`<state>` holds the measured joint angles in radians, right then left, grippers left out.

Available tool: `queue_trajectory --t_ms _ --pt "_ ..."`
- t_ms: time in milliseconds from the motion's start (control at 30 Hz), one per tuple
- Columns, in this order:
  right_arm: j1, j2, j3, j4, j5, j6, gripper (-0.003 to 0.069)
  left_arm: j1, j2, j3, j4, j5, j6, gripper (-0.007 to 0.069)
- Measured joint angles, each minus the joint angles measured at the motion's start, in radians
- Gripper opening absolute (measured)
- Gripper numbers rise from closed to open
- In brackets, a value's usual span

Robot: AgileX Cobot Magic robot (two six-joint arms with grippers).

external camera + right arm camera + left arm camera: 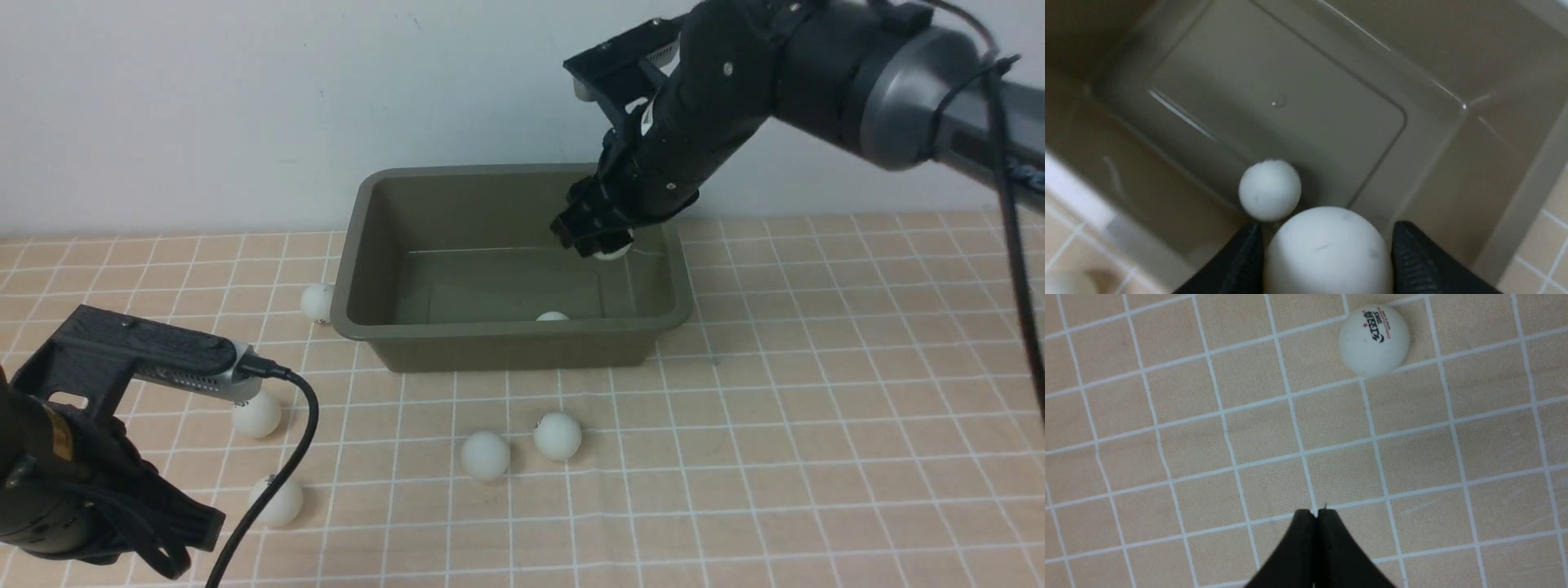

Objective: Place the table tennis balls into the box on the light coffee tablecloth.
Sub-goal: 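Release the ping pong ball into the bin and lift the gripper away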

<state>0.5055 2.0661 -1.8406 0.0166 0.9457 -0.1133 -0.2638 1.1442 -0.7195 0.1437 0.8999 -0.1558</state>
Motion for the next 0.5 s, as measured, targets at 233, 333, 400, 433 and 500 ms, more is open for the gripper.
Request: queue_trajectory --t_ms 233,333,400,433,500 --pt "0.000 0.097 0.000 -0.007 -0.042 0.000 0.0373 0.000 0.000 0.000 0.000 0.000 0.000 -0.0069" --pt "0.000 0.106 0.000 -0.007 -0.052 0.000 0.0404 0.000 0.000 0.000 0.000 0.000 0.000 -0.0069" --pt "0.000 0.106 0.000 -0.009 -0.061 0.000 0.0425 0.000 0.000 0.000 0.000 0.000 0.000 -0.0069" --pt "0.000 0.106 0.000 -0.017 -0.065 0.000 0.0437 0.000 0.000 0.000 0.000 0.000 0.000 -0.0069" --pt "0.000 0.106 0.000 -0.017 -0.068 0.000 0.0449 0.000 0.000 0.000 0.000 0.000 0.000 -0.0069"
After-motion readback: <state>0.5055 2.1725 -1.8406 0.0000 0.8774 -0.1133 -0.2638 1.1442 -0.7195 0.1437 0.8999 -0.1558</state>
